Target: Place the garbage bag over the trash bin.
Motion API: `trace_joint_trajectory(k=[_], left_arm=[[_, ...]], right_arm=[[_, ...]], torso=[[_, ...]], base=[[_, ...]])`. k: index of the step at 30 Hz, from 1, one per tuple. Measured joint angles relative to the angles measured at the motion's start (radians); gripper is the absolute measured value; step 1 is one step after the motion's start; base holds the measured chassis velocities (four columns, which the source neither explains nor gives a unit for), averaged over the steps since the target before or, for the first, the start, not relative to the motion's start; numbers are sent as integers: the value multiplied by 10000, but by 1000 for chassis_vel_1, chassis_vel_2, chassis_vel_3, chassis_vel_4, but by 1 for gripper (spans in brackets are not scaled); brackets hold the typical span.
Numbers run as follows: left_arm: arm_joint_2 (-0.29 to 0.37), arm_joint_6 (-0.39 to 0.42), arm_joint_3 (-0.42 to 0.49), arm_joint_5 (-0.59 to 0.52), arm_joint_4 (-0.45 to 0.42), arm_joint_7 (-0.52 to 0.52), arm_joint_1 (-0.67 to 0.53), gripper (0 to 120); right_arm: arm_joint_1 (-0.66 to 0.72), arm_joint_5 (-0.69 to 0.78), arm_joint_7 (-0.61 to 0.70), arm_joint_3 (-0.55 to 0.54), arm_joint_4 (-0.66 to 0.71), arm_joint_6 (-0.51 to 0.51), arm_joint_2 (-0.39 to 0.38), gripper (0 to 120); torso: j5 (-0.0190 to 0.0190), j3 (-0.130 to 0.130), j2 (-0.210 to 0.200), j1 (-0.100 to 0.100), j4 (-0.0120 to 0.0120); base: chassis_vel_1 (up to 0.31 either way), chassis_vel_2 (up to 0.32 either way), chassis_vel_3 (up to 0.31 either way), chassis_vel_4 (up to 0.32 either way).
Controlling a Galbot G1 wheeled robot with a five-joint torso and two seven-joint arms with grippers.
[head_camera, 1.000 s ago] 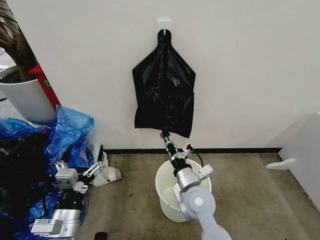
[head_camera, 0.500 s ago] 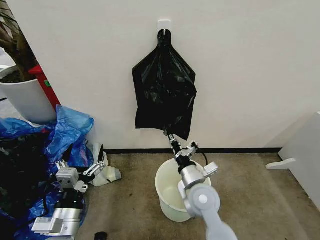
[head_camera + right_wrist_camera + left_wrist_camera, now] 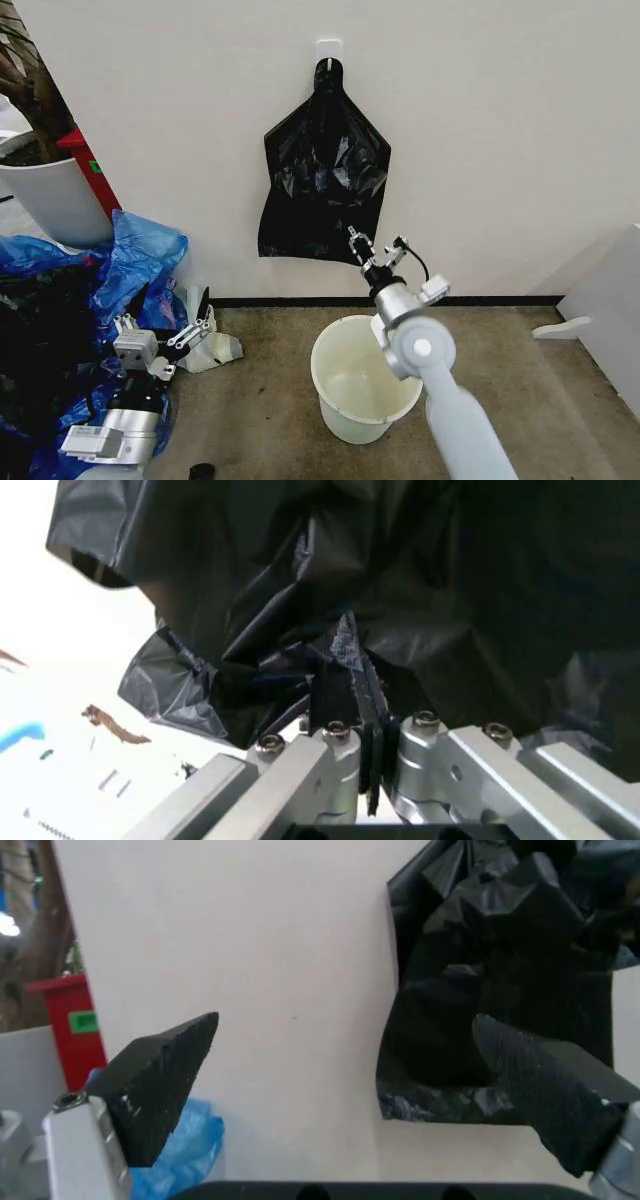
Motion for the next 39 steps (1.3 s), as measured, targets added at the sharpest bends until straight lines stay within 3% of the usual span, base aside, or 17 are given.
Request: trace_joint_trajectory(k=[2,5,14,24,27,29,31,34,36,39], left_arm=[[627,213,-12,-365,13,-137,-182,100],[2114,649,23,-1149,80,-316,-701,100],[3855,1388,279,-2561,104,-589,-1892,100],[5441,2700,623,-4813,27,-1404,-3930,100],[6027,3201,1844,-5476,330,-1866,-5441,100],[6119,3282,2187,-5566,457,-1965,-5931,100],[6273,3507,3169,-5727,890,-2122,-7431,100],[6209,3859,4403,-5830,1334,-2327,-9091,100],[6150,3952,4747,-5859,1420,-2427,-9453,100],[5822,4452,6242,-6163,1763,-2864,-10982,100]], right_arm=[[42,-24,159,-123,214,-79,-8,0],[-13,-223,456,-391,696,-126,91,0],[-509,-505,968,-635,1576,-280,-35,0],[-893,-2152,494,-1126,954,-398,-205,0],[-758,-2395,384,-1122,798,-293,-196,0],[-734,-2383,392,-1112,799,-289,-196,0],[-650,-2334,436,-1080,816,-279,-210,0],[-608,-2282,484,-1062,836,-275,-271,0],[-603,-2264,497,-1052,838,-274,-290,0],[-573,-2191,509,-982,849,-267,-370,0]], torso=[[0,0,0,0,1],[1,-1,0,0,0],[1,-1,1,-1,-4],[3,-1,1,-2,3],[-2,0,0,-1,3],[-4,0,0,-1,-1],[9,0,1,-1,-6],[4,0,1,-1,0],[12,-1,1,-1,2],[2,0,0,-1,0]], base=[[0,0,0,0],[0,0,0,0],[0,0,0,0],[0,0,0,0],[0,0,0,0],[0,0,0,0],[0,0,0,0],[0,0,0,0],[0,0,0,0],[0,0,0,0]])
